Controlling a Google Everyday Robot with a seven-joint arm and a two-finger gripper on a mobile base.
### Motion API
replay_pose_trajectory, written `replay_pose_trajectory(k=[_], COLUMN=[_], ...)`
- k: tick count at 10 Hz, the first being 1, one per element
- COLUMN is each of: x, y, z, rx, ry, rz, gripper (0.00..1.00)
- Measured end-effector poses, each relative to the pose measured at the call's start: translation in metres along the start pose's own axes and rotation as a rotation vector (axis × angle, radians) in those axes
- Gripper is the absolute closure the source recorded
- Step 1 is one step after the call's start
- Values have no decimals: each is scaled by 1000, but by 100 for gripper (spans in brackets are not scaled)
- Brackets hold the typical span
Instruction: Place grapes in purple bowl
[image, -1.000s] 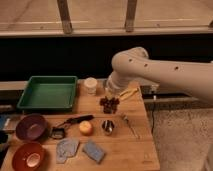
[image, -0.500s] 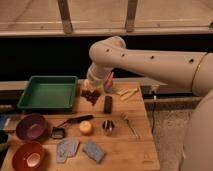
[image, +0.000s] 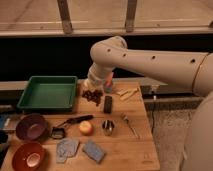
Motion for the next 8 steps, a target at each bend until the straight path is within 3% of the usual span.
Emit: replay_pose_trajectory(k=[2,4,6,8], x=[-1,-16,-45,-83], y=[0,10,31,68], z=[-1,-3,3,14], rx=[2,8,4,-12], ry=[-4,-5,5,21], rz=[-3,-60,-141,-262], gripper=[100,100,100,100])
